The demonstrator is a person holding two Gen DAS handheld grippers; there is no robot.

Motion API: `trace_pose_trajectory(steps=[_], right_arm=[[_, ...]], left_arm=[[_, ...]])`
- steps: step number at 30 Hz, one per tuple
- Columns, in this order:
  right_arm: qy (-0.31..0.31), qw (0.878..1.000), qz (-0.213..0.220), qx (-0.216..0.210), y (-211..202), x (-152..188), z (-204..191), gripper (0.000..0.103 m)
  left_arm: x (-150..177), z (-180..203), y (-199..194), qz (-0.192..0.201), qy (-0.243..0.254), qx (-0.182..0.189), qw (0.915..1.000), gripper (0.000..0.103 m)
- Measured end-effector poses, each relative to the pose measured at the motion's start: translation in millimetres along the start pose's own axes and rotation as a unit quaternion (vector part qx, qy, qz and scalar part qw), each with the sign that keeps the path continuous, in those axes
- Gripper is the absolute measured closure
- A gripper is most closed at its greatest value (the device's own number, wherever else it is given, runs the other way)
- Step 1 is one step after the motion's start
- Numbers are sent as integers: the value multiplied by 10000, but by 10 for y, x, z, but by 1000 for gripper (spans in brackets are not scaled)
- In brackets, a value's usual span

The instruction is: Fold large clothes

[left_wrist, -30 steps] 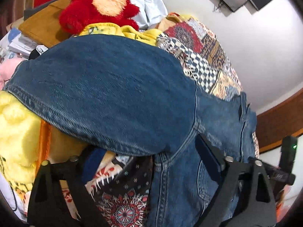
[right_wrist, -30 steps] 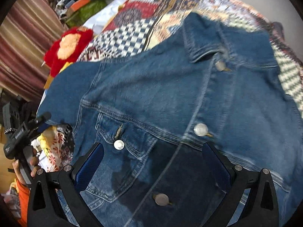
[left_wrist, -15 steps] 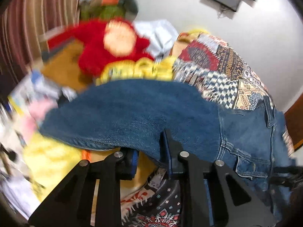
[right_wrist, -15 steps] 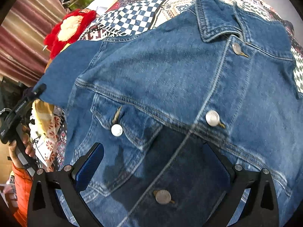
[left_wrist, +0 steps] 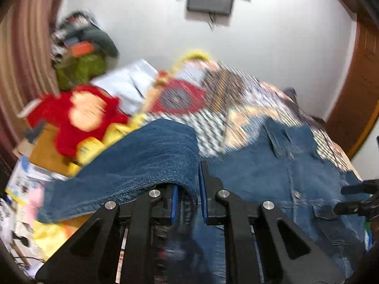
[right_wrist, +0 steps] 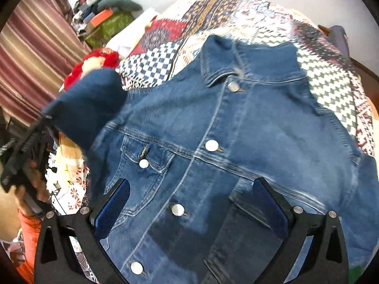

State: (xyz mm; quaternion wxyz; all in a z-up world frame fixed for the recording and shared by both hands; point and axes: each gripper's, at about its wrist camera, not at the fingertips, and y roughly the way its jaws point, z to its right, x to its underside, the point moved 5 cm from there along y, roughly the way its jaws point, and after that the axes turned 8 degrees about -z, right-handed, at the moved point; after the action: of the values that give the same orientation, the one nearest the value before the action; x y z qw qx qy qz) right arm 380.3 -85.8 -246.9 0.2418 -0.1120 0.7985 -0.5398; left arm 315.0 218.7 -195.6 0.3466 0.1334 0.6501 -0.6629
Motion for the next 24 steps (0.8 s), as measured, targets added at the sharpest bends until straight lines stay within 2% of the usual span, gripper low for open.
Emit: trace_pose_trajectory(steps=[4,8,11,13,14,16,18,20,24], right_arm=[[95,9999,143,-14,-174,101,121,0],[182,9996,202,54,-275,214,268,0],[241,9994,221,77,-311,263,382,0],[300,9992,237,82,-320,282,437,0],[331,9991,246,78,-321,286,459,0],[386,9989,253,46,-306,288,493,0],[435,9987,247,3,-279,270,500,0],[483,9985,235,-66,-240,235,483,0],[463,9985,233,-175,-206,199,398,0]], left_arm=[[262,120,583,-969,-372,467,9935,88],[574,68,1019,-1770,-984,979,9744,88],[725,-48,1107,-2053,-1371,1218,9614,84],[751,-116,1017,-2001,-1489,1335,9591,75],[743,-150,938,-1923,-1473,1319,9612,72],[722,-213,780,-1720,-1442,1221,9668,49],[686,-315,637,-1517,-1512,1119,9704,36],[653,-494,521,-1342,-1710,1119,9697,35],[634,-995,365,-1063,-2315,1033,9615,34]])
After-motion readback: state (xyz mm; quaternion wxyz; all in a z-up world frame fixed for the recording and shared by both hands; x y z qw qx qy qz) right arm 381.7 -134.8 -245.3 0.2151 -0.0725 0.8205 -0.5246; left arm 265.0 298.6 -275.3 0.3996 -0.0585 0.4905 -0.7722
